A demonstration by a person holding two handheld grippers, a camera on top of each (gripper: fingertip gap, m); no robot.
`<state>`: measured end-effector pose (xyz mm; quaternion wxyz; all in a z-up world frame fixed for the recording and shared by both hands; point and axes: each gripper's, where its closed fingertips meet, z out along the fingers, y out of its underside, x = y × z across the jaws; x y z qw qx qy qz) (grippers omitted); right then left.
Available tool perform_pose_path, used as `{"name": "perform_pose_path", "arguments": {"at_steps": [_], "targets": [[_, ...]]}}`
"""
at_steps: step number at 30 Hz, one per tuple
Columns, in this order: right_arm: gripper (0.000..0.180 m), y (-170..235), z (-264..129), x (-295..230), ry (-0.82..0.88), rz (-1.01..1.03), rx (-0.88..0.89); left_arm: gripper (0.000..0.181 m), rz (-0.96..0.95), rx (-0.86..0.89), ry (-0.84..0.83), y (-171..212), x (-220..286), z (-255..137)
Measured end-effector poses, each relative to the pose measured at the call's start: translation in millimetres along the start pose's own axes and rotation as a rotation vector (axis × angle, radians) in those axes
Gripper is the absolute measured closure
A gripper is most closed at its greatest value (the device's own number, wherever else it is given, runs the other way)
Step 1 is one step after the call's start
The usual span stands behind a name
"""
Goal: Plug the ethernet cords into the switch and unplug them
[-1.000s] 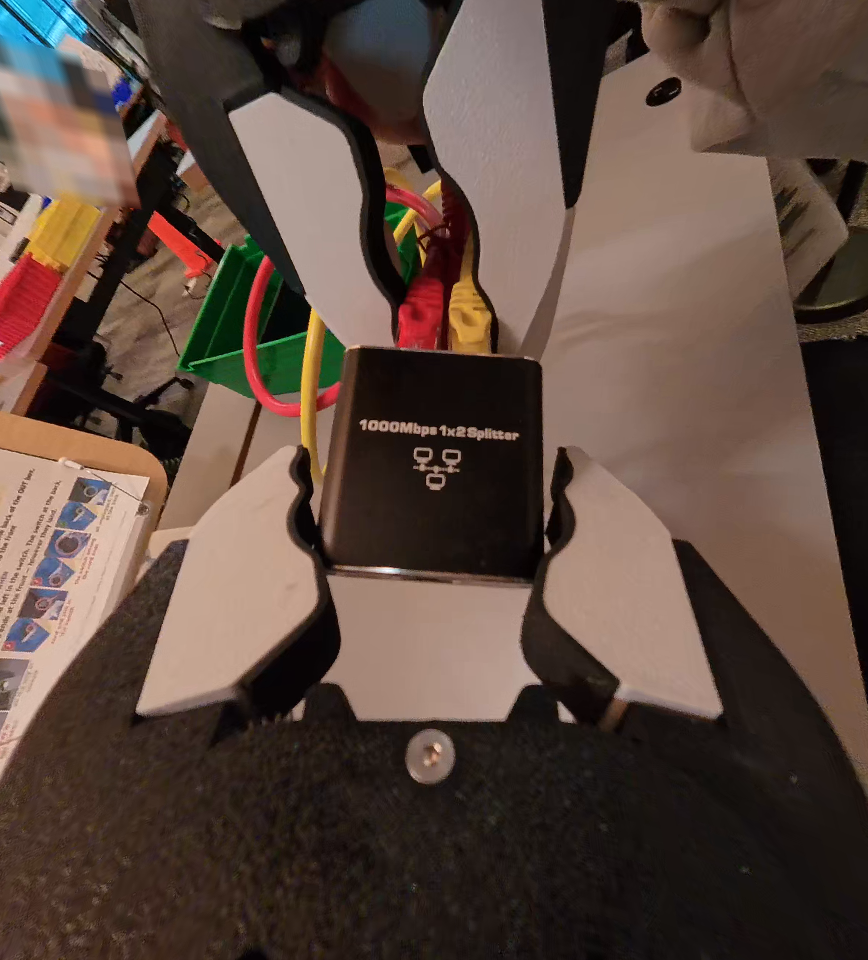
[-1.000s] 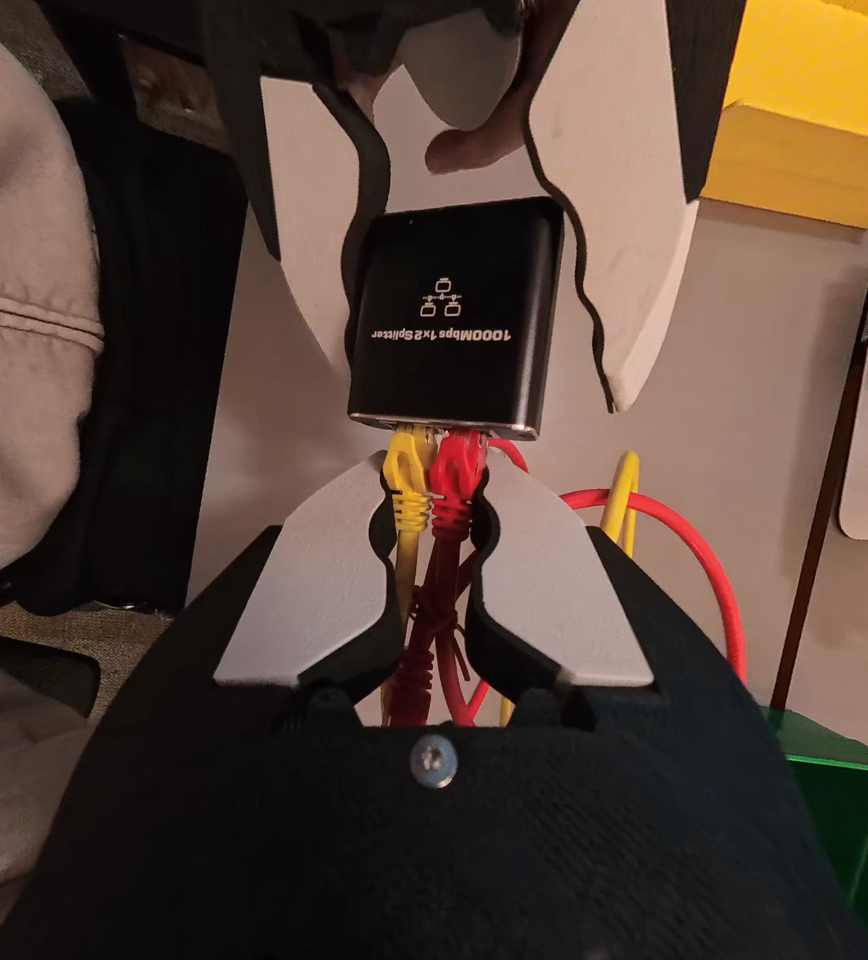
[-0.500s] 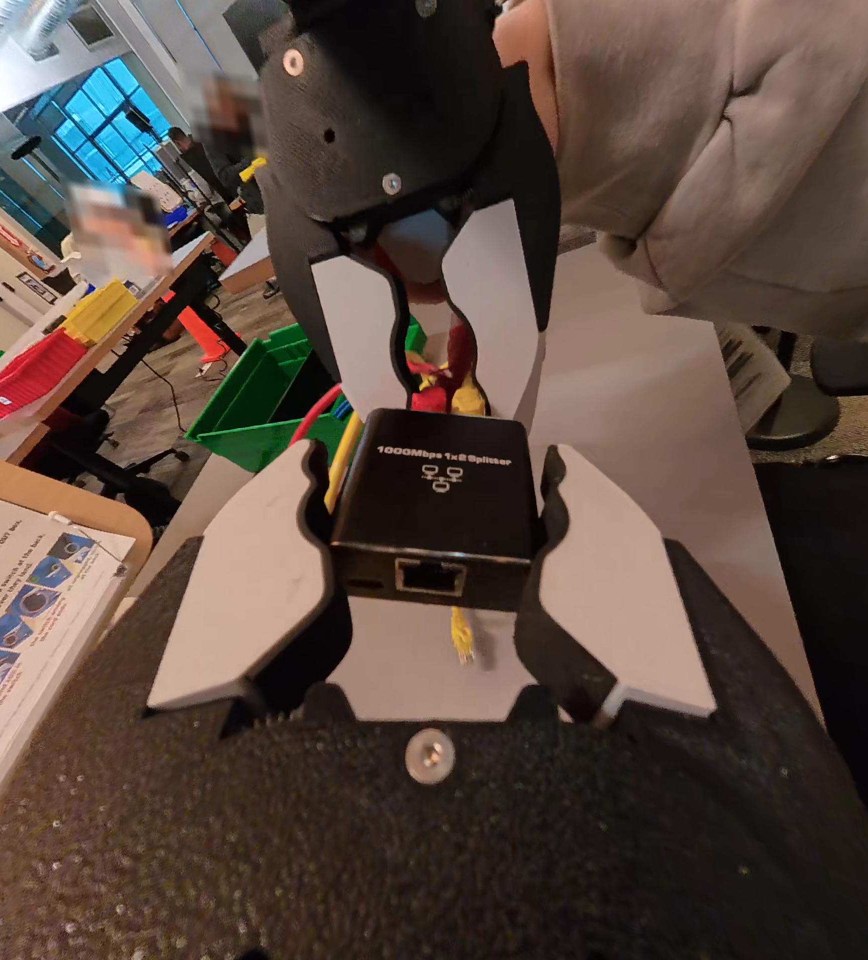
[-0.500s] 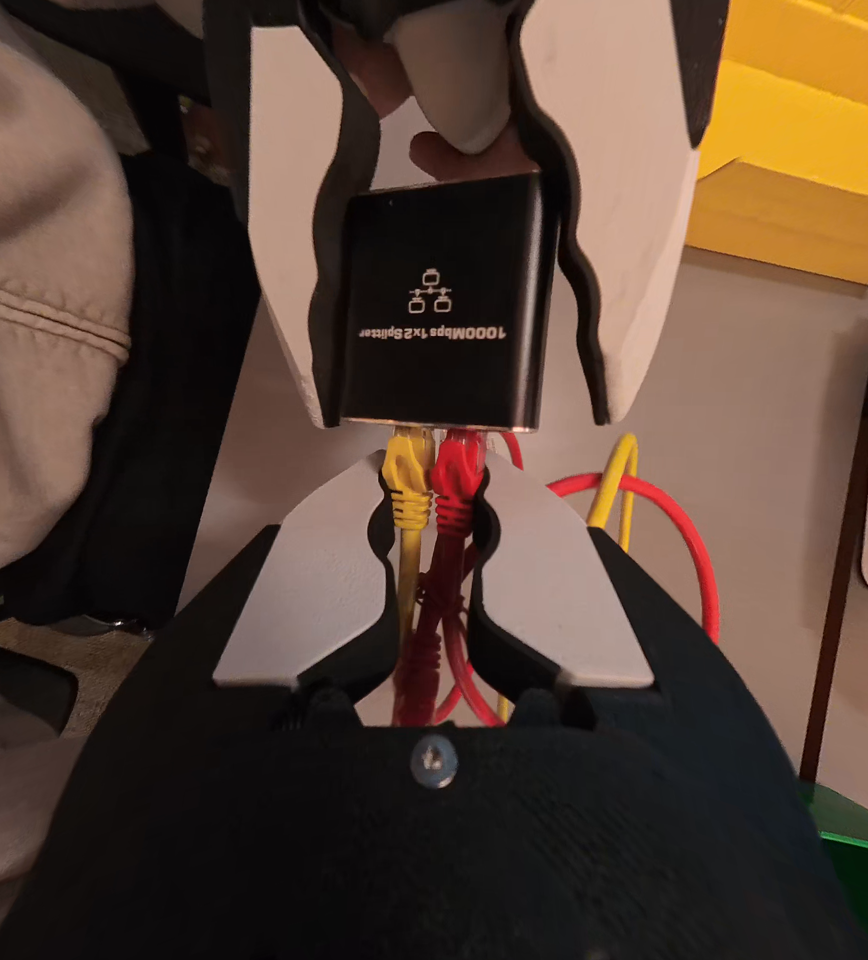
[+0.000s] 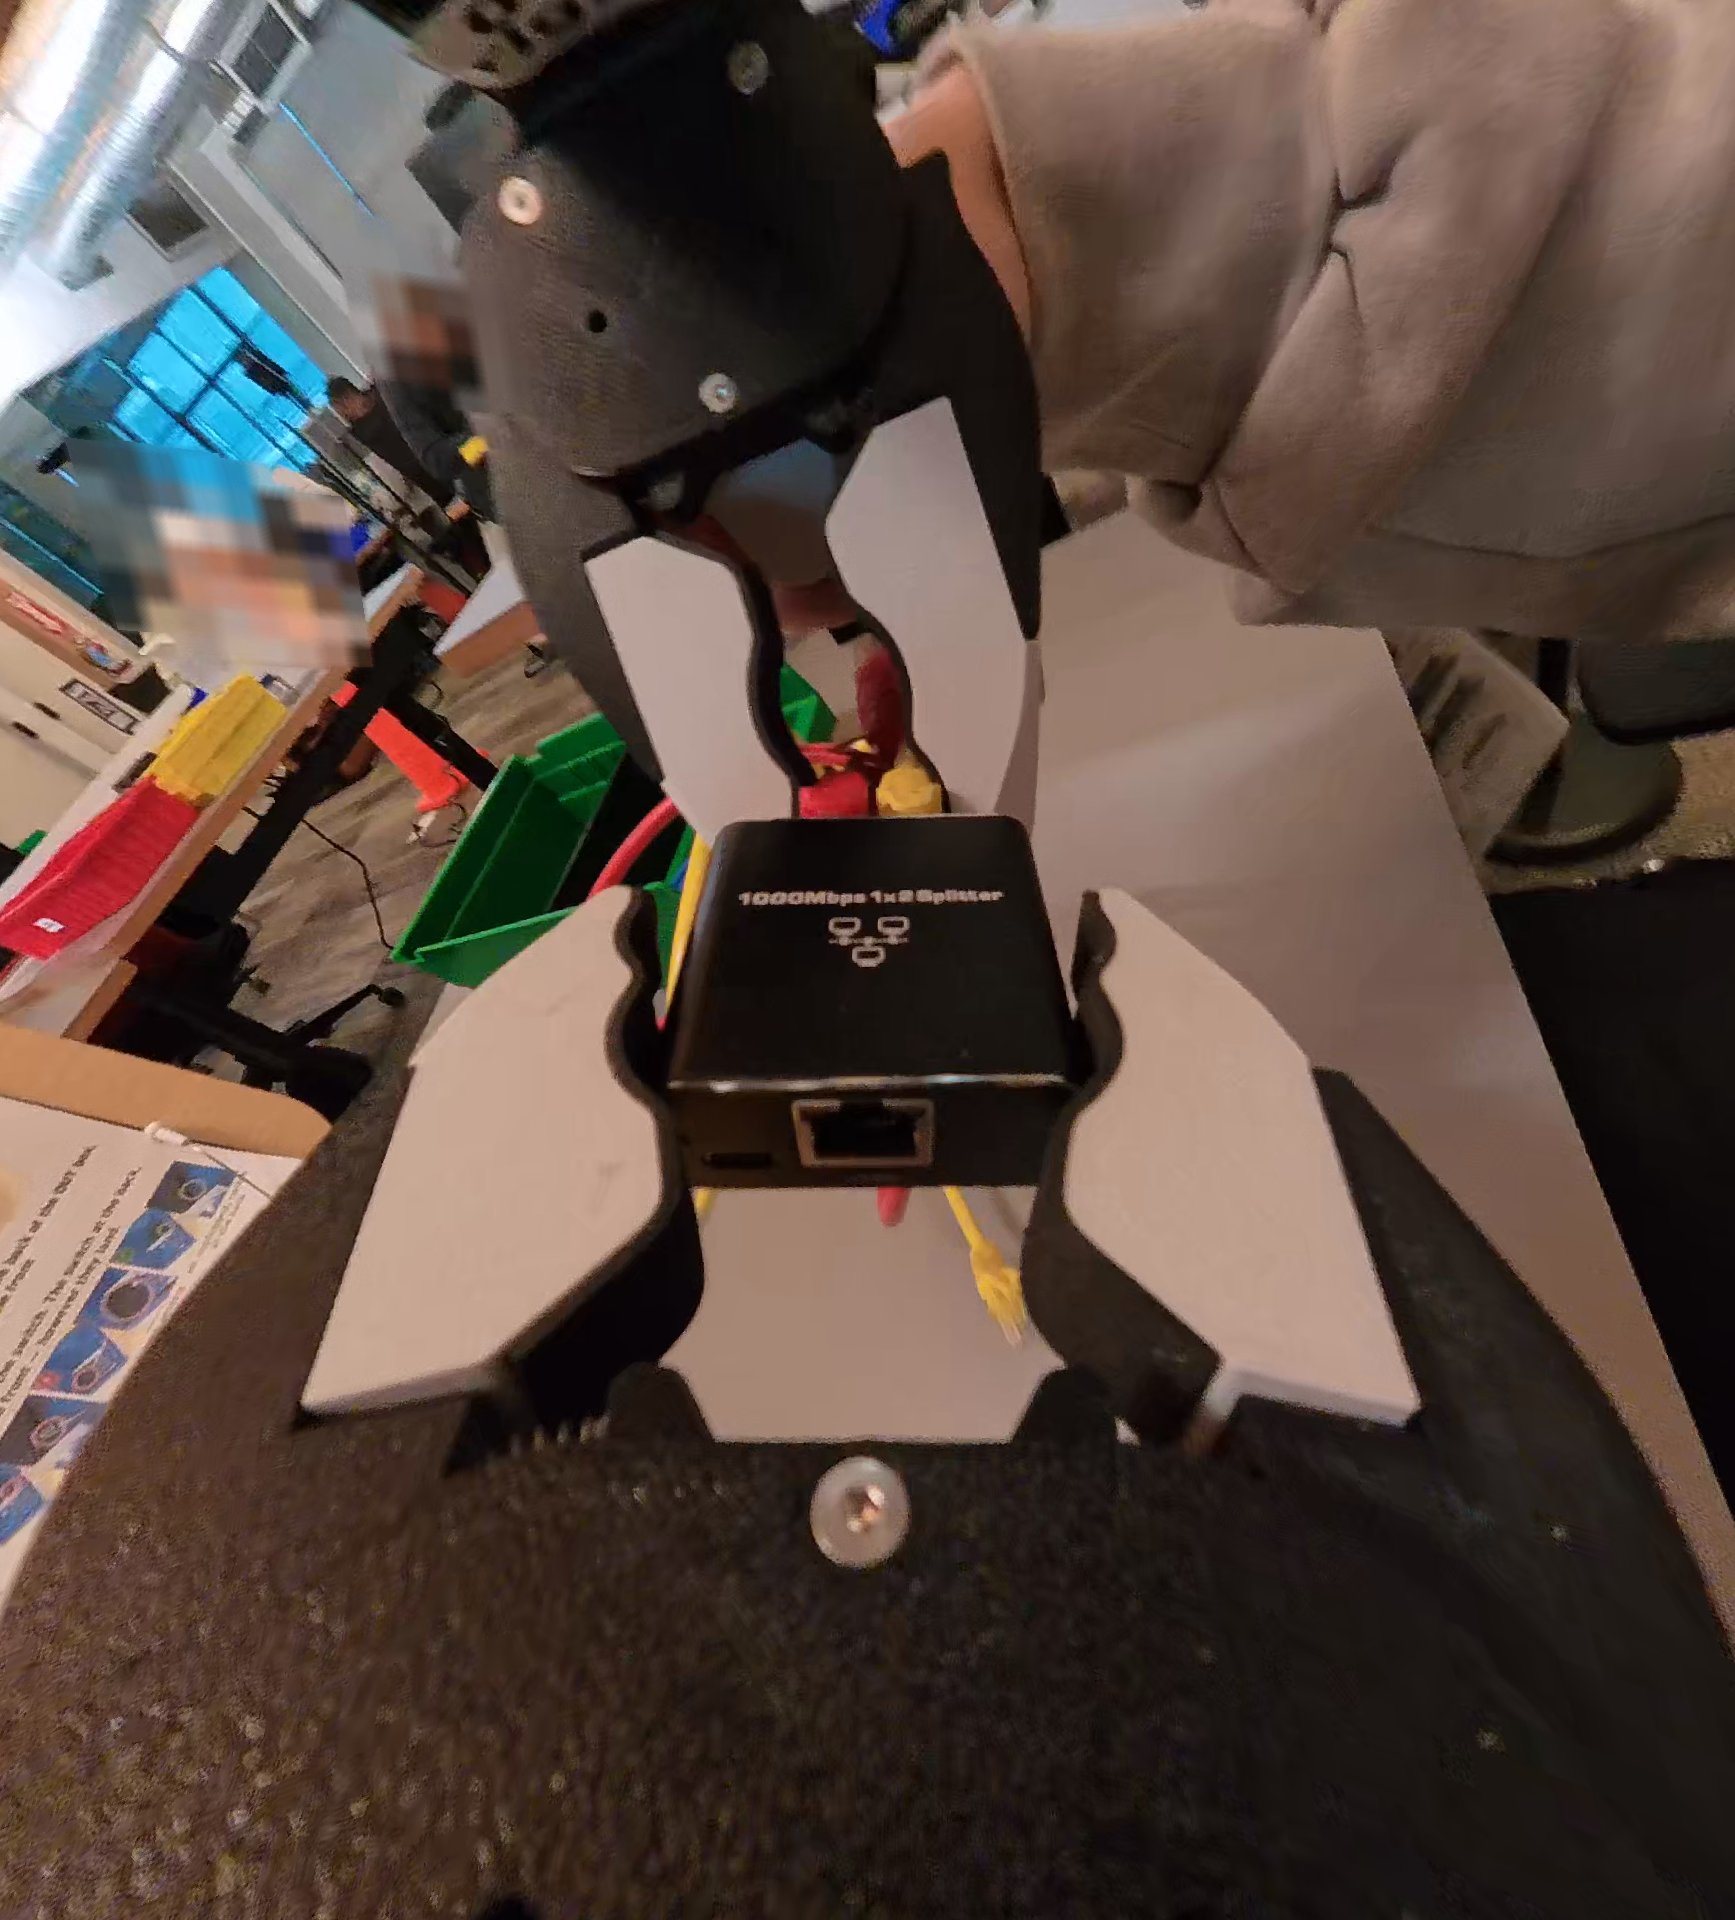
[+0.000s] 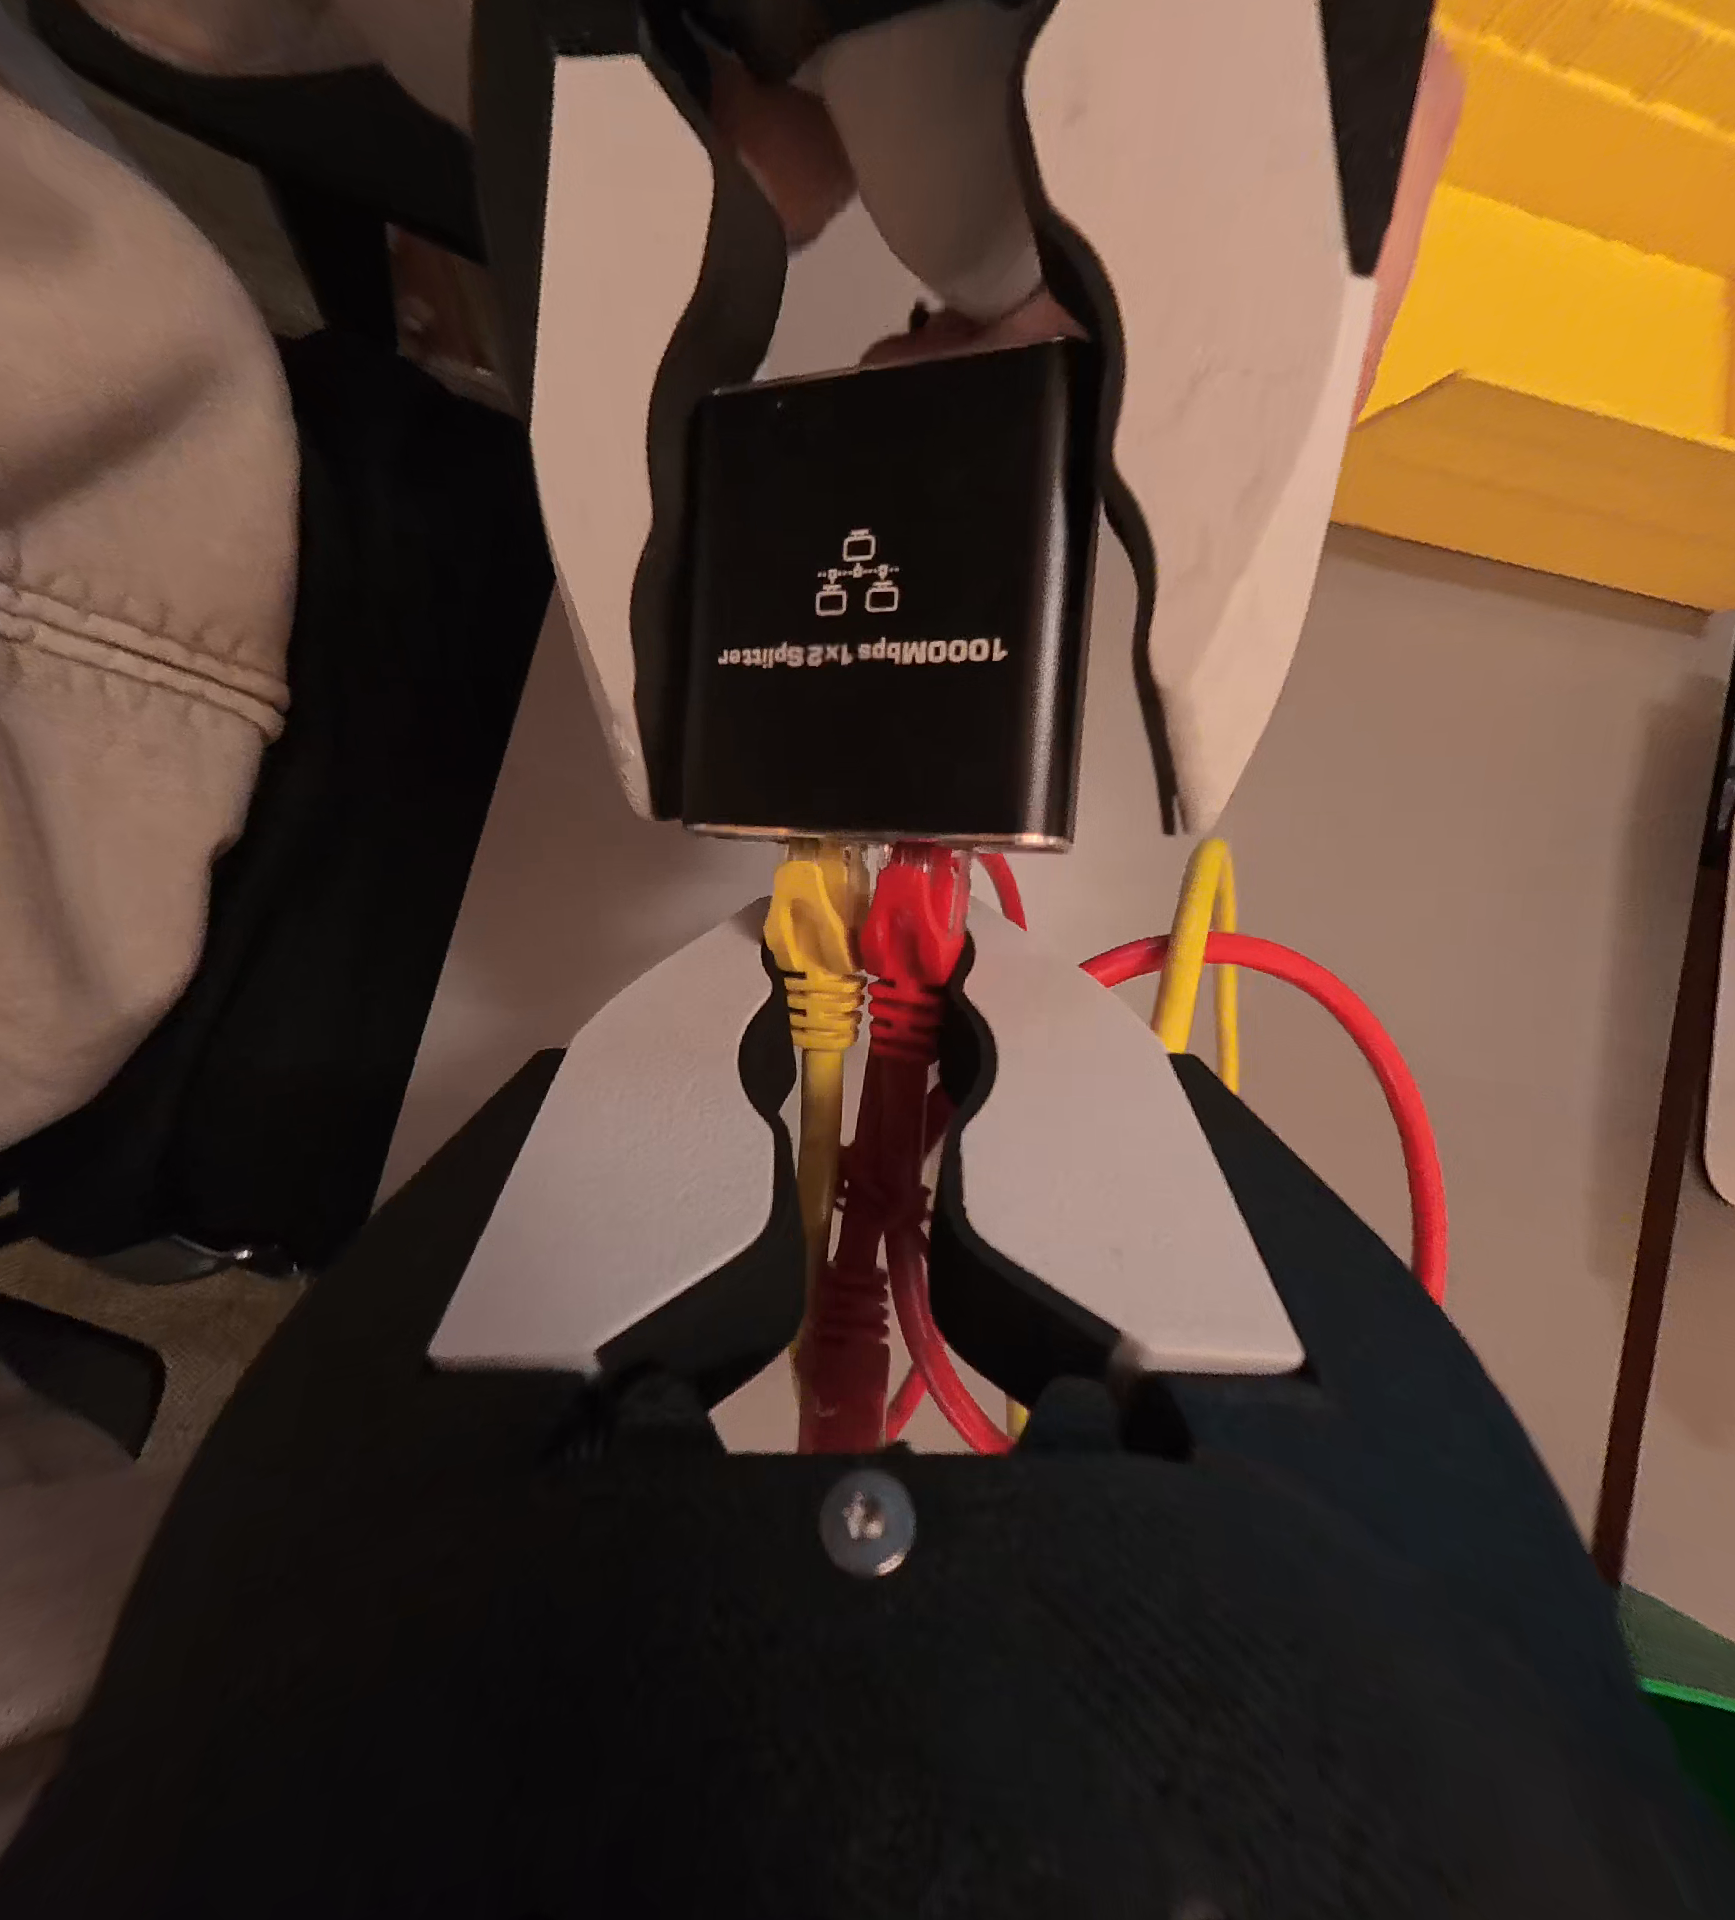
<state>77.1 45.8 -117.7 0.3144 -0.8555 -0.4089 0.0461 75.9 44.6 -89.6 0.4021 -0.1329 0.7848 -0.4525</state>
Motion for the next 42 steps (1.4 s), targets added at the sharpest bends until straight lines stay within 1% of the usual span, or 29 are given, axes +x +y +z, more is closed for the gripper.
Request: {"name": "perform_pose_path", "arguments": {"at_steps": [2,6,9,12,14,17,19,20,23,24,25,26,27,28,30,31,32,33,35,36,37,38,39,42], "targets": [[0.155,-3.9,-2.1,3.5,0.026,0.004,0.034,0.105,-0.023,0.021,-0.040,-0.3,-6.5,-1.8],[0.155,-0.3,-1.6,2.0,0.034,-0.023,-0.011,0.102,-0.060,0.016,-0.028,2.1,-1.7,1.9],[0.155,-1.0,-2.4,2.4,0.032,-0.016,-0.002,0.103,-0.063,0.023,-0.027,1.9,-1.6,2.4],[0.155,3.4,-2.0,1.7,0.022,-0.019,-0.020,0.104,-0.061,-0.026,-0.031,8.5,-0.7,5.4],[0.155,3.8,-1.6,0.6,0.007,-0.016,-0.016,0.104,-0.074,-0.019,-0.028,9.0,0.3,6.0],[0.154,3.8,-1.2,6.0,0.029,-0.019,-0.009,0.104,-0.092,-0.003,-0.044,9.3,-3.5,6.1],[0.153,2.2,-3.1,13.4,0.076,-0.012,0.016,0.104,-0.117,0.010,-0.071,9.5,-8.5,5.3],[0.149,1.3,-5.9,18.6,0.115,-0.001,0.030,0.104,-0.127,0.016,-0.084,9.9,-11.7,3.9],[0.129,3.9,-30.4,42.2,0.333,0.098,0.084,0.104,-0.159,0.038,-0.150,11.5,-27.8,-5.7],[0.121,4.2,-41.7,45.6,0.408,0.144,0.126,0.105,-0.166,0.041,-0.182,12.5,-34.9,-10.4],[0.121,2.8,-52.4,44.9,0.471,0.193,0.195,0.105,-0.164,0.044,-0.210,13.0,-41.6,-15.1],[0.122,0.1,-61.7,43.6,0.533,0.272,0.300,0.105,-0.163,0.055,-0.238,12.6,-47.4,-19.6],[0.132,-2.3,-67.9,42.1,0.575,0.391,0.430,0.105,-0.164,0.067,-0.262,11.9,-52.3,-23.3],[0.145,-3.4,-67.0,38.2,0.568,0.530,0.565,0.105,-0.162,0.075,-0.282,12.0,-56.4,-26.1],[0.149,-9.3,-53.6,27.7,0.455,0.752,0.857,0.104,-0.155,0.090,-0.314,12.7,-61.6,-27.7],[0.148,-10.2,-47.4,27.3,0.417,0.844,0.996,0.104,-0.149,0.092,-0.321,13.6,-62.1,-26.5],[0.146,-13.4,-44.8,27.1,0.366,0.897,1.142,0.104,-0.140,0.090,-0.324,14.6,-61.3,-24.2],[0.154,-13.5,-43.5,29.5,0.320,0.963,1.267,0.104,-0.126,0.083,-0.321,15.8,-59.1,-21.2],[0.151,-18.7,-44.1,32.6,0.188,1.037,1.453,0.105,-0.095,0.066,-0.318,18.5,-53.7,-14.7],[0.161,-23.9,-42.7,32.0,0.132,1.034,1.491,0.104,-0.083,0.060,-0.315,19.7,-50.6,-11.7],[0.164,-27.1,-37.0,32.8,0.113,1.037,1.481,0.104,-0.074,0.056,-0.313,20.6,-48.0,-9.2],[0.163,-26.8,-30.0,35.7,0.123,1.059,1.453,0.104,-0.062,0.047,-0.318,22.0,-46.2,-7.5],[0.169,-24.5,-25.7,39.0,0.144,1.085,1.443,0.105,-0.050,0.038,-0.328,23.4,-46.3,-7.3],[0.174,-24.5,-26.3,43.4,0.115,1.125,1.527,0.105,-0.052,0.052,-0.349,23.7,-48.9,-9.9]]}}
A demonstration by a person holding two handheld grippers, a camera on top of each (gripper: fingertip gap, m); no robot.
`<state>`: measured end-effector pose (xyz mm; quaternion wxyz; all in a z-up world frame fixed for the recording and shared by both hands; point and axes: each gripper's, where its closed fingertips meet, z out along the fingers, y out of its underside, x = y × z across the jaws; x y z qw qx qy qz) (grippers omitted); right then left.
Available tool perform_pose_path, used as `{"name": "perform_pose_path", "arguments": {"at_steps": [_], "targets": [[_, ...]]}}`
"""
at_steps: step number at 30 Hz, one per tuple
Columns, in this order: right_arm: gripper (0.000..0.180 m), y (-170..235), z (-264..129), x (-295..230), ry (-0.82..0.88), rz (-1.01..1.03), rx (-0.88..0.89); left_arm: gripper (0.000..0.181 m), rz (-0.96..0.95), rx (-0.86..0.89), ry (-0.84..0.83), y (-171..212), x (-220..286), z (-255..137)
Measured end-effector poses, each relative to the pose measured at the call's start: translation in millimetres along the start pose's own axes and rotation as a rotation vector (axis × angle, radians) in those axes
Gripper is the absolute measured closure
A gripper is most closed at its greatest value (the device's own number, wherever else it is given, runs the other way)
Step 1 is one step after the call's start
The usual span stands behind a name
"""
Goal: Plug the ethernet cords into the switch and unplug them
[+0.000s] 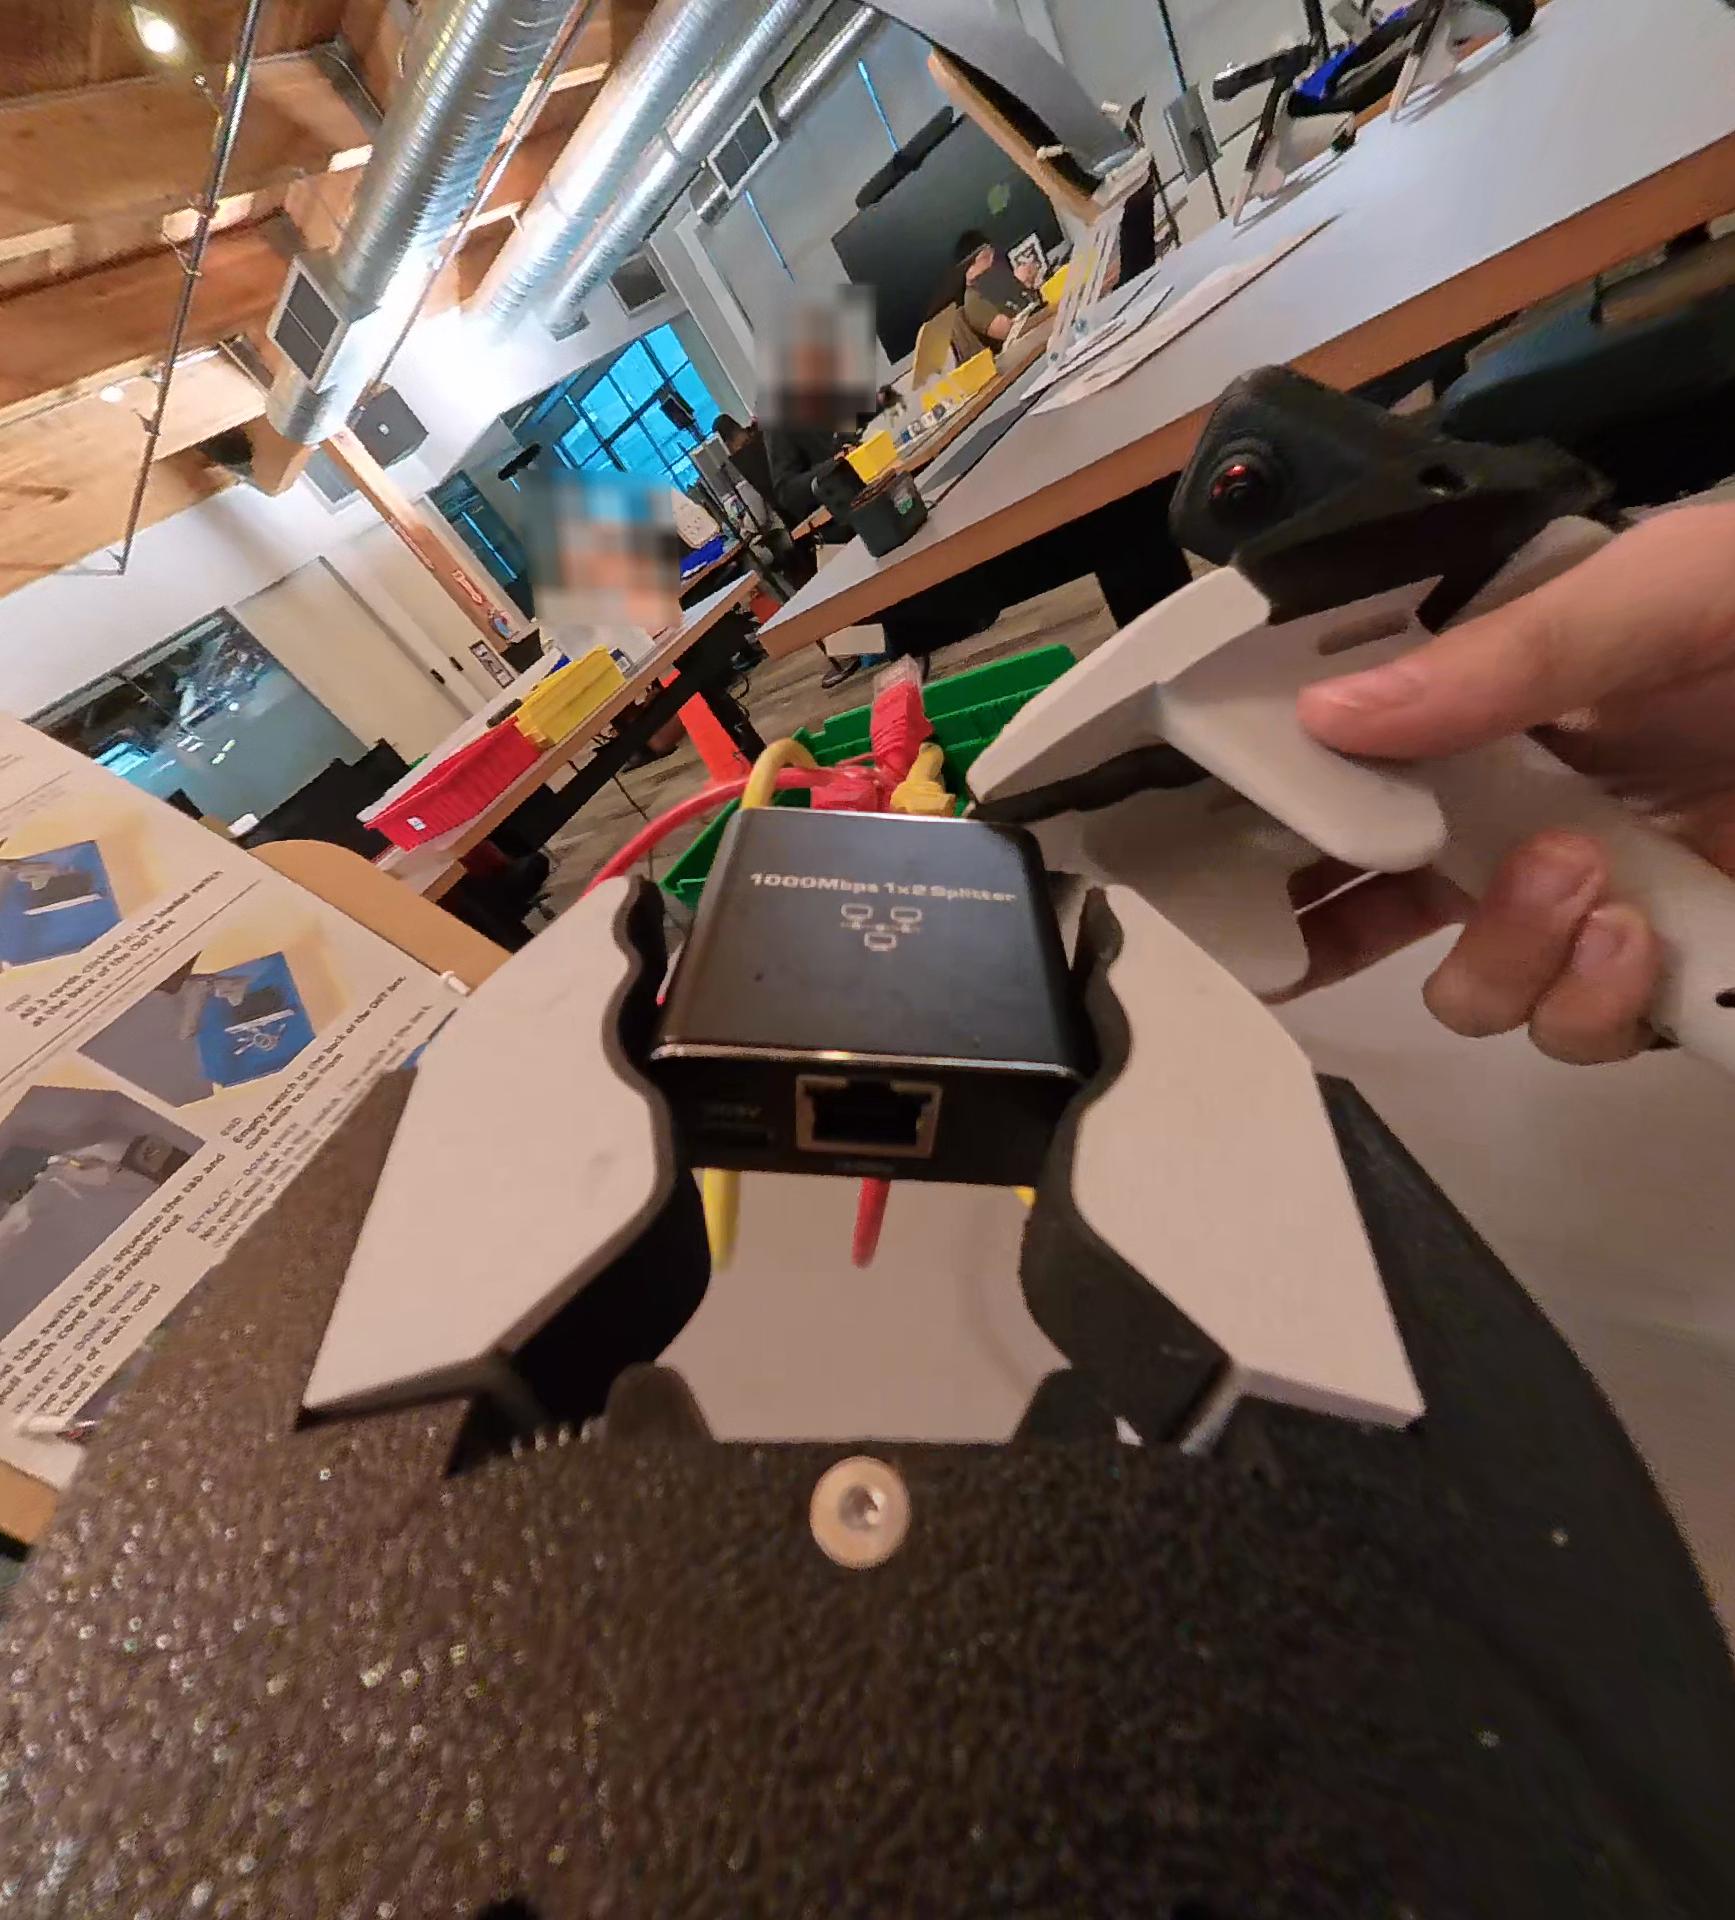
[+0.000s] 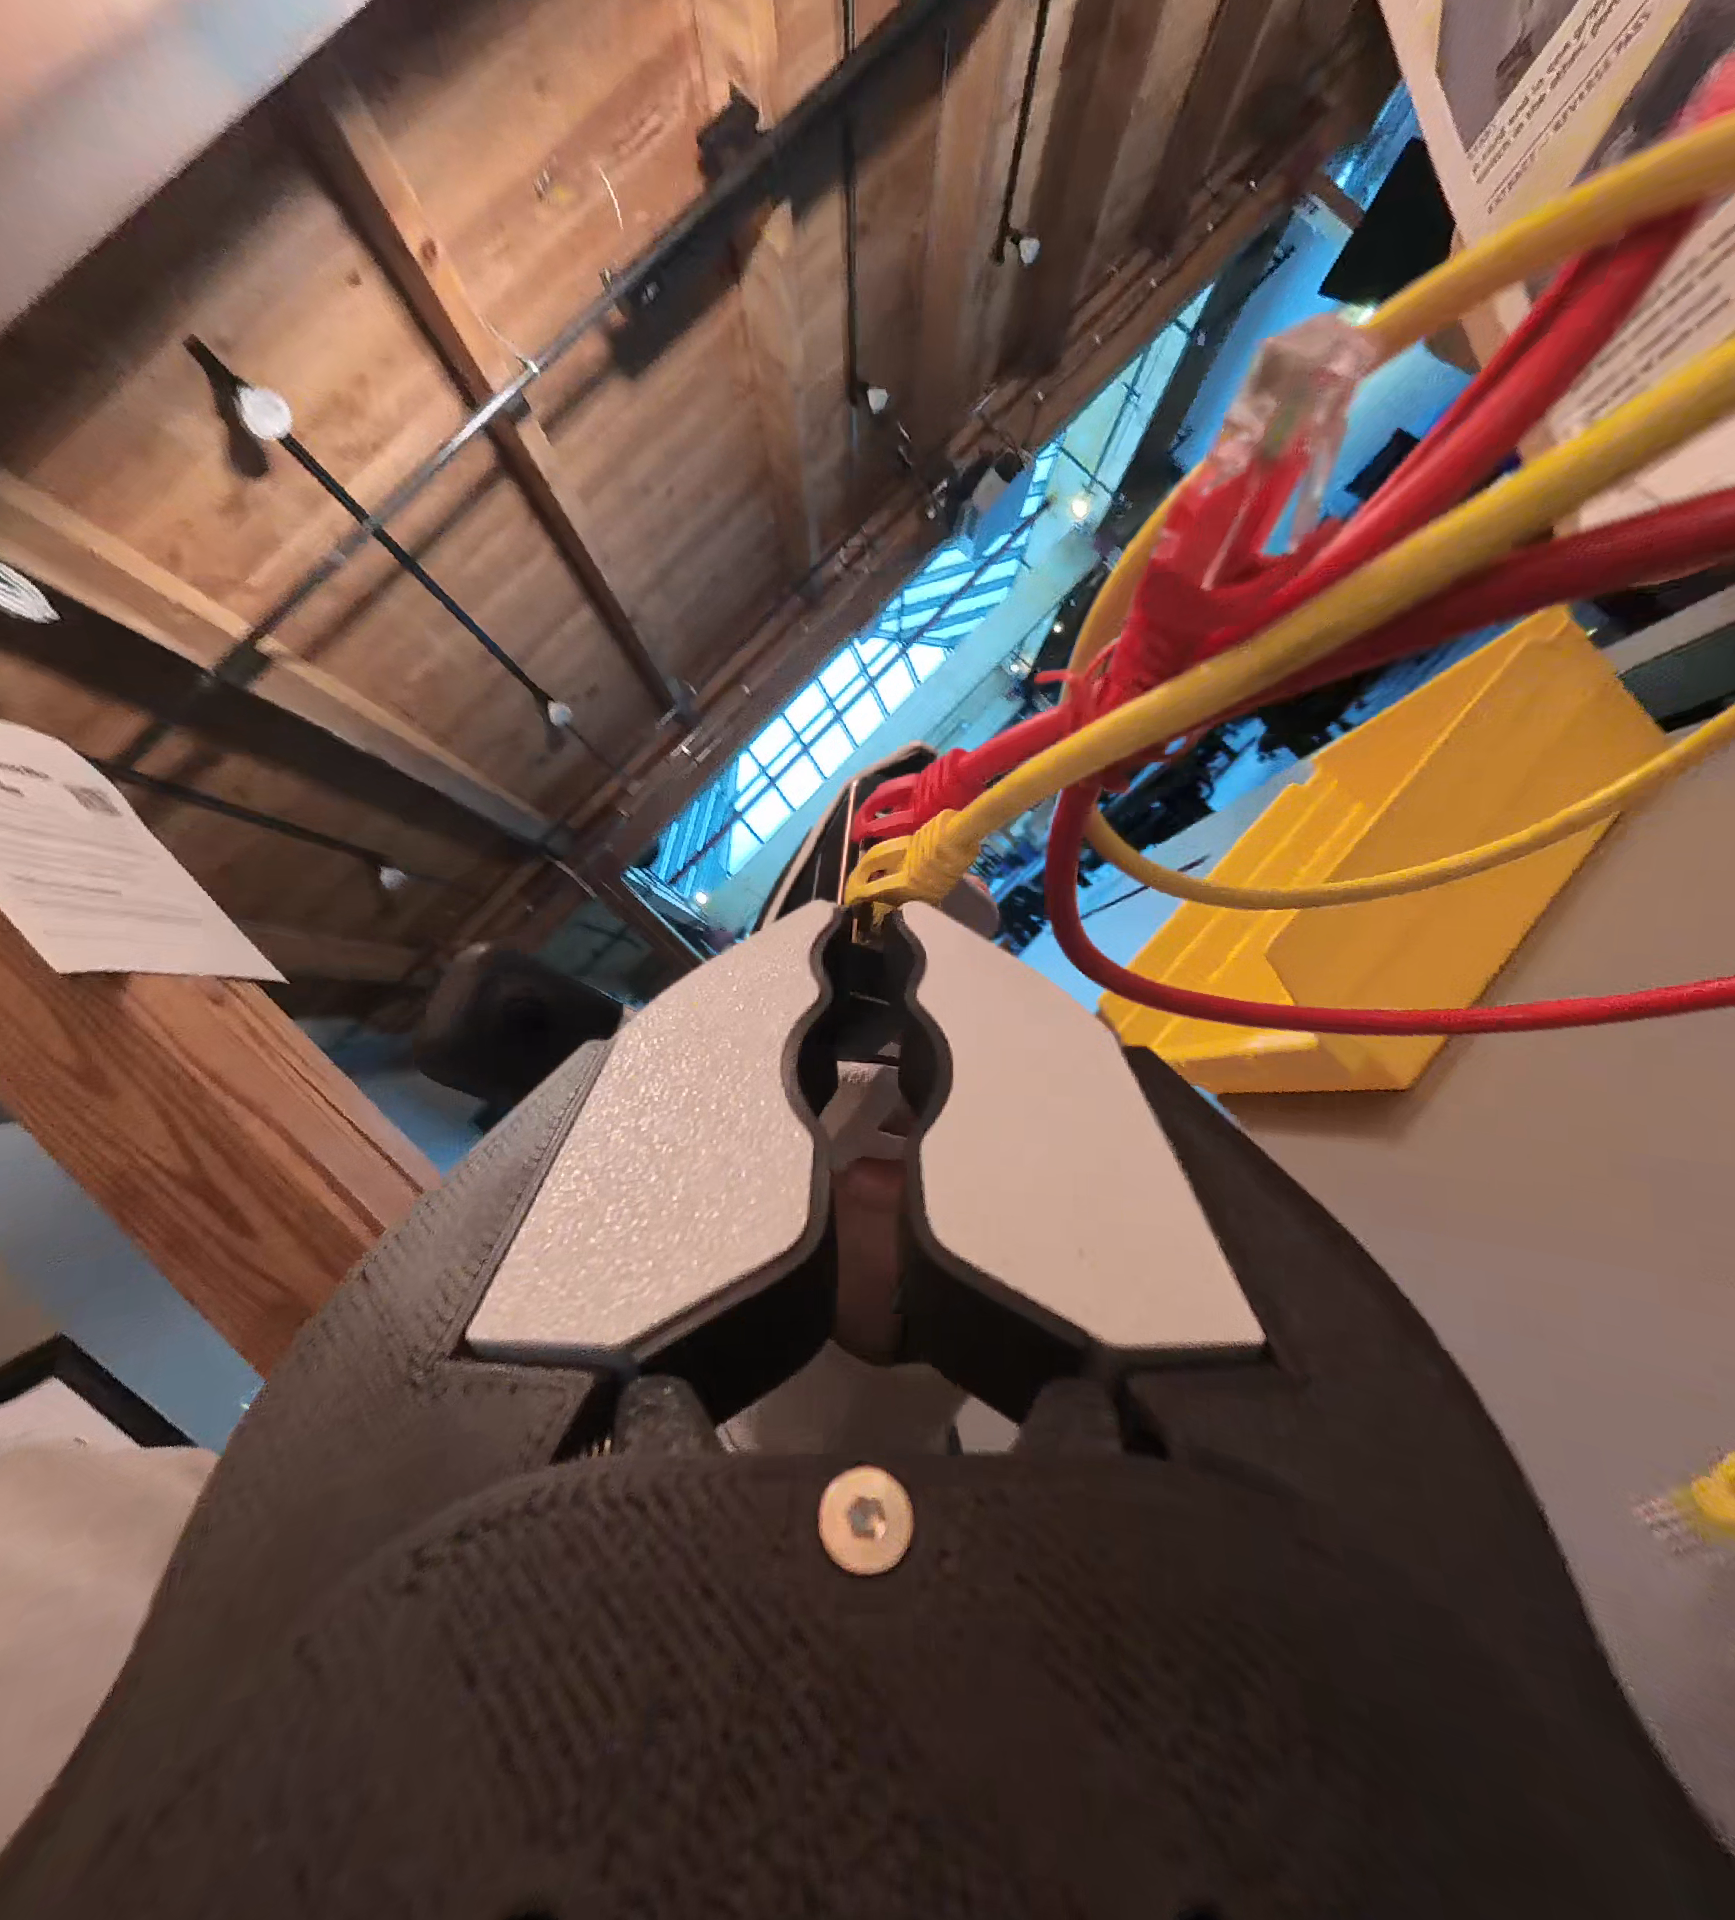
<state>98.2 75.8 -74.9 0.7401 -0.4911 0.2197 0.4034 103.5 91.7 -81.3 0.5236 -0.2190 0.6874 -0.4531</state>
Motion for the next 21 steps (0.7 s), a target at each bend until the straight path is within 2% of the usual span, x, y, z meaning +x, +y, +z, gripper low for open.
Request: {"name": "perform_pose_path", "arguments": {"at_steps": [2,4,6,10,18,21], "targets": [[0.173,1.3,1.6,4.2,-0.004,0.037,0.007,0.105,0.021,-0.005,-0.015,2.1,-1.6,-0.6],[0.150,7.9,3.2,14.7,0.045,0.088,-0.020,0.105,0.028,-0.003,-0.020,3.4,-1.6,-0.9],[0.141,9.6,2.8,22.5,0.077,0.111,-0.014,0.105,0.042,-0.011,-0.028,5.8,-1.9,-1.2],[0.161,6.9,4.9,18.7,0.009,0.170,0.032,0.105,0.011,0.005,-0.020,9.8,-2.0,-0.9],[0.155,8.9,12.6,19.8,-0.008,0.192,0.056,0.105,-0.051,0.039,-0.023,21.2,-4.2,-4.8],[0.160,18.1,19.1,26.8,0.034,0.190,0.012,0.105,-0.077,0.060,-0.020,24.6,-1.9,-6.9]]}}
